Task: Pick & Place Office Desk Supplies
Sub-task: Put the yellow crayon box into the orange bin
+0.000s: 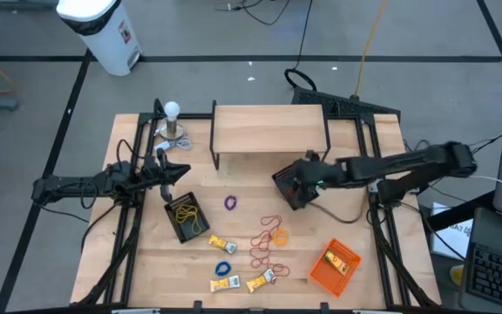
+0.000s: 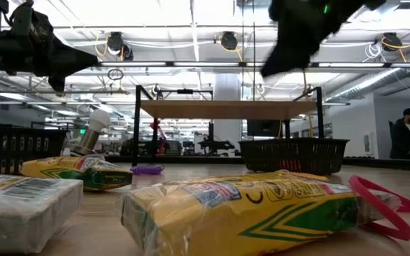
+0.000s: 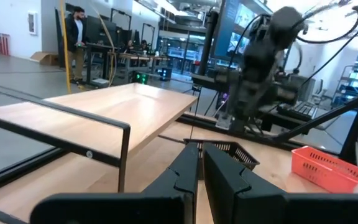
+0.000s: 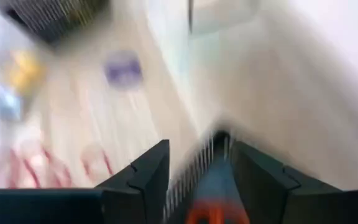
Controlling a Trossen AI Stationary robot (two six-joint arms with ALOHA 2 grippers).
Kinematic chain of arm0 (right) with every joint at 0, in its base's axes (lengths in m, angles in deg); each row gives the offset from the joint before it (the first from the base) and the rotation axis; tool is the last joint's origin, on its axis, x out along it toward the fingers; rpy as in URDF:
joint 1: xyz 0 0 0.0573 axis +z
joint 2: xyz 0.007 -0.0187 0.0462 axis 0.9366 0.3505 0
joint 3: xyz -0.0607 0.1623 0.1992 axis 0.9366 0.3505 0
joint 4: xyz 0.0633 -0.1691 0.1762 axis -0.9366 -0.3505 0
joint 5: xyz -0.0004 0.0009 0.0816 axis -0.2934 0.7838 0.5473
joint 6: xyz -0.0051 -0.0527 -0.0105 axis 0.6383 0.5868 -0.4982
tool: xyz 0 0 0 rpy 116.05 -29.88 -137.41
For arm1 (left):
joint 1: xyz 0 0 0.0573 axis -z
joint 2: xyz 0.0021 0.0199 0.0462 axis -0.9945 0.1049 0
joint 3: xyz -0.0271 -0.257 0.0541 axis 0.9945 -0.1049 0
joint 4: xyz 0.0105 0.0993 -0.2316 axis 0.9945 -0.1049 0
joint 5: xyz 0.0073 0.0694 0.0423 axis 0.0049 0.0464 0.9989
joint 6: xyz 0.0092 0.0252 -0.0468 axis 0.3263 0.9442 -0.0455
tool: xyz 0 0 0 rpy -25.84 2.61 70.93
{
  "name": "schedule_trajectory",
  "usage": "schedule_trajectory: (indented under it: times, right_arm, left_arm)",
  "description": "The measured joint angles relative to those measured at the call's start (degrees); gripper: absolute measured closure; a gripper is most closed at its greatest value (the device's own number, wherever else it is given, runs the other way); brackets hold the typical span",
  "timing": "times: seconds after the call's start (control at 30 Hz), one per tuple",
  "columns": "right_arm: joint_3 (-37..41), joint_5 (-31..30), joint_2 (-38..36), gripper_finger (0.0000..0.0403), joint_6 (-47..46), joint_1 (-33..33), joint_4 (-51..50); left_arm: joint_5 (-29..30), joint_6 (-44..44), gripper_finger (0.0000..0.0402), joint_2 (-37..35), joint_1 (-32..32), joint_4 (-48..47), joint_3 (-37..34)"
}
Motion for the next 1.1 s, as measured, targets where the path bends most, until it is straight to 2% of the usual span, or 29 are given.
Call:
schedule_trajectory:
  times: [0.13,0.23,0.3,0.43,0.63,0.83,0.93,1.1]
  right_arm:
    - [3.42,0.64,-7.74,0.0314,8.26,1.85,12.50]
    - [8.02,0.27,-12.81,0.0372,9.52,2.53,20.53]
    - [11.62,1.67,-15.67,0.0394,9.65,3.11,24.36]
    - [19.63,2.46,-20.01,0.0391,8.95,4.55,32.97]
    - [34.42,1.87,-23.66,0.0401,11.04,5.74,56.90]
    - [47.37,1.78,-25.22,0.0402,10.59,5.83,75.09]
    - [50.77,0.16,-25.28,0.0402,10.10,6.70,80.17]
    - [51.53,-4.19,-25.10,0.0402,11.90,8.60,78.93]
  left_arm:
    - [0.24,0.45,0.0378,-0.01,0.02,0.13,0.02]
    - [0.24,0.41,0.0378,0.00,0.02,0.04,0.02]
    - [0.15,0.15,0.0378,-0.01,0.01,0.02,0.02]
    - [-0.01,-0.59,0.0378,-0.02,0.02,-0.09,0.02]
    - [-0.02,-0.59,0.0378,0.00,0.00,-0.99,0.02]
    - [0.00,-0.59,0.0378,-0.01,0.02,-1.01,0.02]
    - [0.01,-0.37,0.0378,-0.01,0.02,-0.98,0.02]
    - [0.02,-0.63,0.0378,0.00,0.00,-0.92,0.02]
